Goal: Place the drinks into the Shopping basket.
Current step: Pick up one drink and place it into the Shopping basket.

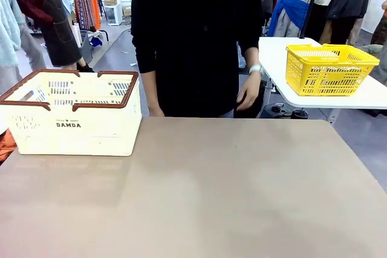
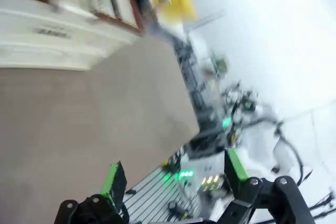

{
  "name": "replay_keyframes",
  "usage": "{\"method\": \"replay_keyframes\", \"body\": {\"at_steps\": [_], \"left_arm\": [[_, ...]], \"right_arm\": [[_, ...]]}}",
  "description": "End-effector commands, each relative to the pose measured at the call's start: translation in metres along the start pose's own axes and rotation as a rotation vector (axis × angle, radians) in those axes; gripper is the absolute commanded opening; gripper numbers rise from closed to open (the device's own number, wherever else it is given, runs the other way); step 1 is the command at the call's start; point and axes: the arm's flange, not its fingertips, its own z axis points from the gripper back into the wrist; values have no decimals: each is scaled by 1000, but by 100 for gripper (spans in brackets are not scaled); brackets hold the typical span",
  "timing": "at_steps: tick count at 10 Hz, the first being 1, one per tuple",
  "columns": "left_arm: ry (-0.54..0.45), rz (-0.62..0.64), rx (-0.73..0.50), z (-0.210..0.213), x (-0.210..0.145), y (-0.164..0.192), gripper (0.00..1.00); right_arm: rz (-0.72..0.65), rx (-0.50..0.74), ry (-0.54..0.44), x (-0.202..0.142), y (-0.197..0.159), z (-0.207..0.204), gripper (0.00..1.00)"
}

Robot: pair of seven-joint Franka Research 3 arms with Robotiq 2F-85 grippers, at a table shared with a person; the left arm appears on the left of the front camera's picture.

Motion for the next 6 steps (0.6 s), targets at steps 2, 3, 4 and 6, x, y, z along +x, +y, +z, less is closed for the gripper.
{"method": "replay_keyframes", "body": {"at_steps": [2, 3, 4, 6], "left_arm": [[-149, 110, -86, 20, 0, 57, 100], [-157, 120, -76, 24, -5, 60, 100], [-157, 125, -60, 26, -6, 64, 100], [-120, 119, 36, 11, -1, 60, 100]], "right_arm": [[-105, 43, -91, -2, -54, -12, 100], [-123, 47, -95, -3, -60, -11, 100], [-130, 45, -102, -2, -61, -11, 100], [-127, -16, -133, -2, -63, -13, 100]]}}
